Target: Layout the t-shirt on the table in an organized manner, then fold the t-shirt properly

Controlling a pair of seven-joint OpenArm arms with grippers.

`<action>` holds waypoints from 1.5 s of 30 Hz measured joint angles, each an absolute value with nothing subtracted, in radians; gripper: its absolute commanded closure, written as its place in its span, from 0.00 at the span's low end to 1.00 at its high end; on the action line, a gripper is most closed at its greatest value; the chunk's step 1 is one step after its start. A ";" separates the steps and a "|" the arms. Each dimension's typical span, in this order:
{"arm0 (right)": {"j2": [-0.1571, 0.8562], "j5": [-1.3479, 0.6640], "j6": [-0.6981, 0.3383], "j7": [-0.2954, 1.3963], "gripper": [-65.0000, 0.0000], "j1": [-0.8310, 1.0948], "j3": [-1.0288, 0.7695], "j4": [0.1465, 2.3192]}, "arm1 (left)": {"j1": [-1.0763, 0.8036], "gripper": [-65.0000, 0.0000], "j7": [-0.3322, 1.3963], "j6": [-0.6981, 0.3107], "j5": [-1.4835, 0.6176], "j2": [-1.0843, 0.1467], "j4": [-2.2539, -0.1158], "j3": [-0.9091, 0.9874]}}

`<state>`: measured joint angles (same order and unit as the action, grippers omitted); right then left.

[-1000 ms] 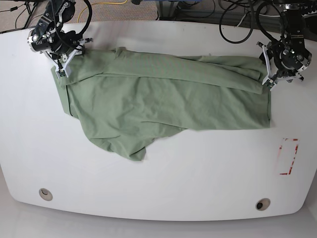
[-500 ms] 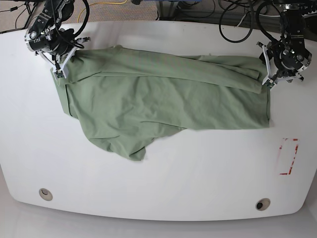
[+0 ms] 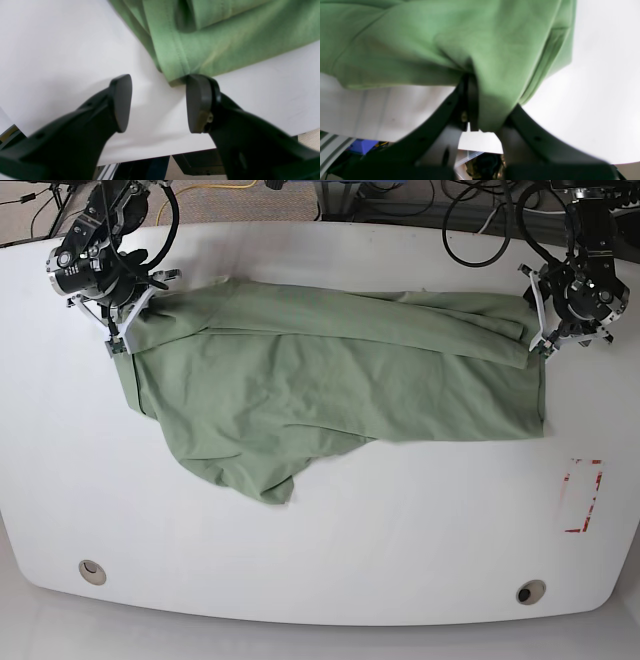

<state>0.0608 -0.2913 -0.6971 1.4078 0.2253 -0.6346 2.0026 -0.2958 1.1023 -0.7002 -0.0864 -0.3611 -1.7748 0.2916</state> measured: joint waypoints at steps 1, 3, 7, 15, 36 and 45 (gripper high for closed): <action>0.061 -0.292 -0.697 1.407 0.95 0.220 -0.635 2.003 | -0.296 0.50 1.103 -0.700 -0.086 -0.361 -1.775 0.292; 0.061 -0.293 -0.697 1.407 0.95 0.208 -0.635 2.003 | -0.296 0.50 1.102 -0.700 -0.086 -0.361 -1.775 0.292; 0.061 -0.291 -0.697 1.411 0.95 0.173 -0.635 2.002 | -0.296 0.50 1.102 -0.700 -0.086 -0.361 -1.775 0.292; 0.058 -0.290 -0.697 1.411 0.95 0.109 -0.635 1.999 | -0.296 0.50 1.103 -0.700 -0.086 -0.361 -1.775 0.292; 0.060 -0.286 -0.697 1.411 0.95 -0.033 -0.635 1.803 | -0.296 0.50 1.103 -0.700 -0.086 -0.361 -1.775 0.292; 0.091 -0.289 -0.698 1.409 0.95 -0.073 -0.633 1.733 | -0.296 0.50 1.102 -0.700 -0.086 -0.361 -1.775 0.291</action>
